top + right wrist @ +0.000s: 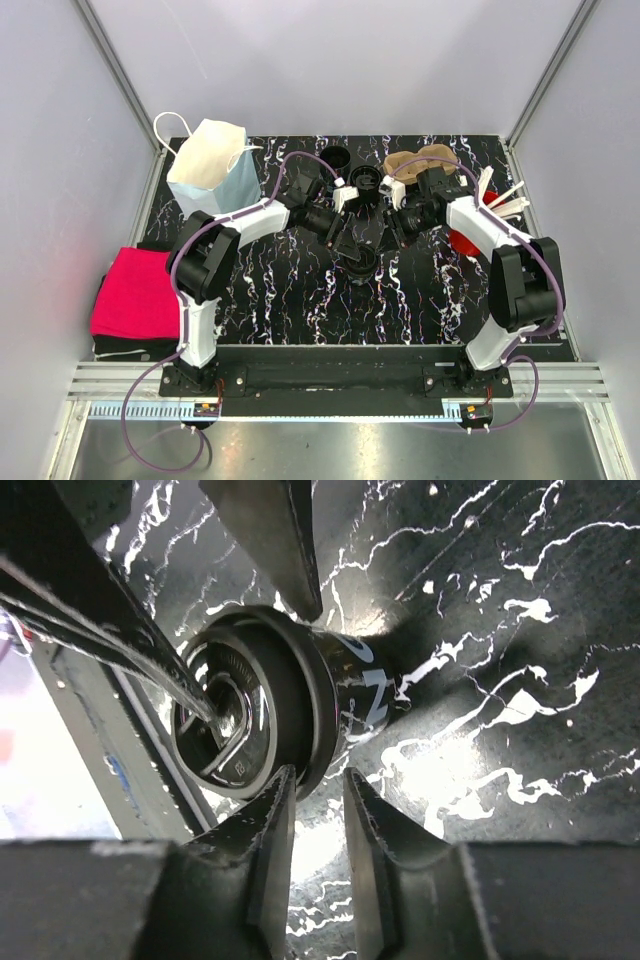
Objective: Pack the takeout coffee
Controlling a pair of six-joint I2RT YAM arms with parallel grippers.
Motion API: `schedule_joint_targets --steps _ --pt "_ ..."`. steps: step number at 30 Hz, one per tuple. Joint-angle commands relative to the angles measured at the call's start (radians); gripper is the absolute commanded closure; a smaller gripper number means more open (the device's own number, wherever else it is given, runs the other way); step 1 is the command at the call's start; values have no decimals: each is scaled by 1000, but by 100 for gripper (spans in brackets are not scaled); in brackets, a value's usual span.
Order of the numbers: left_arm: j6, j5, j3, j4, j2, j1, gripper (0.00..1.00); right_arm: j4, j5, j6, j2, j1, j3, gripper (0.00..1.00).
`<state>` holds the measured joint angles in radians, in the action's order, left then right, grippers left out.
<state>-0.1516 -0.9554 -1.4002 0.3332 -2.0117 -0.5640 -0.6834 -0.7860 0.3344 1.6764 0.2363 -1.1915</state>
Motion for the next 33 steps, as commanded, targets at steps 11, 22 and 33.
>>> schedule_joint_targets --steps 11,22,33 --pt "76 112 -2 18 -27 -17 39 -2 -35 -43 85 -14 -49 78" --pt "136 193 -17 95 -32 -33 45 -2 91 -18 121 -14 16 80" --pt "146 227 -8 112 -39 -40 47 -7 61 -49 57 -15 -86 80"
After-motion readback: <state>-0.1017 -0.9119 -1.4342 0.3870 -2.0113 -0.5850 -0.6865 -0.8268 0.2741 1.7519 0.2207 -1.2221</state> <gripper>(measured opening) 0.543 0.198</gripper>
